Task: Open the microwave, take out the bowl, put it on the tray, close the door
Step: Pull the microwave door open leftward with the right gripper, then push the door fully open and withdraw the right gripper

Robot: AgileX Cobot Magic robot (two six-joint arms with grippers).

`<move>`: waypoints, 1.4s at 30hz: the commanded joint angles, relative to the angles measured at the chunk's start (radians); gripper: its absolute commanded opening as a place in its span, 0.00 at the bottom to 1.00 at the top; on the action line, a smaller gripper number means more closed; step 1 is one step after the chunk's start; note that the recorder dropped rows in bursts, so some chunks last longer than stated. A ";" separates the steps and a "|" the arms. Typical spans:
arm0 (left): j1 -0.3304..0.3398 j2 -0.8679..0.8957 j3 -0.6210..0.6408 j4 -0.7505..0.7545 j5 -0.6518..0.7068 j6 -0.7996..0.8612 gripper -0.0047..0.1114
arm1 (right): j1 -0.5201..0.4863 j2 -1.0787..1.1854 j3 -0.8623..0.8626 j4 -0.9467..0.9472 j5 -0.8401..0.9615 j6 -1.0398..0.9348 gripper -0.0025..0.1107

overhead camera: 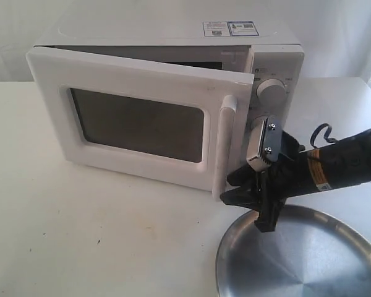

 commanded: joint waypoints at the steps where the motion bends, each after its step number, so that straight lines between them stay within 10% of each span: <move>1: -0.004 -0.002 -0.002 -0.006 0.001 -0.002 0.04 | 0.000 -0.109 0.020 -0.107 -0.139 0.178 0.38; 3: -0.004 -0.002 -0.002 -0.006 0.001 -0.002 0.04 | 0.000 -0.166 0.018 -0.107 -0.412 0.283 0.38; 12: -0.004 -0.002 -0.002 -0.006 0.001 -0.002 0.04 | 0.046 -0.463 0.040 -0.107 -0.412 0.512 0.36; 18: -0.004 -0.002 -0.002 -0.006 0.001 -0.002 0.04 | 0.065 -0.623 0.054 0.088 -0.412 -0.017 0.12; 23: -0.004 -0.002 -0.002 -0.006 0.001 -0.002 0.04 | 0.065 -0.534 0.054 0.776 0.257 -0.100 0.02; 26: -0.004 -0.002 -0.002 -0.006 0.001 -0.002 0.04 | 0.071 -0.411 0.054 0.563 0.237 -0.012 0.02; 32: -0.004 -0.002 -0.002 -0.006 0.001 -0.002 0.04 | 0.093 -0.238 0.029 0.062 -0.412 -0.054 0.02; 42: -0.004 -0.002 -0.002 -0.006 0.001 -0.002 0.04 | 0.111 -0.219 0.028 0.508 -0.105 -0.135 0.09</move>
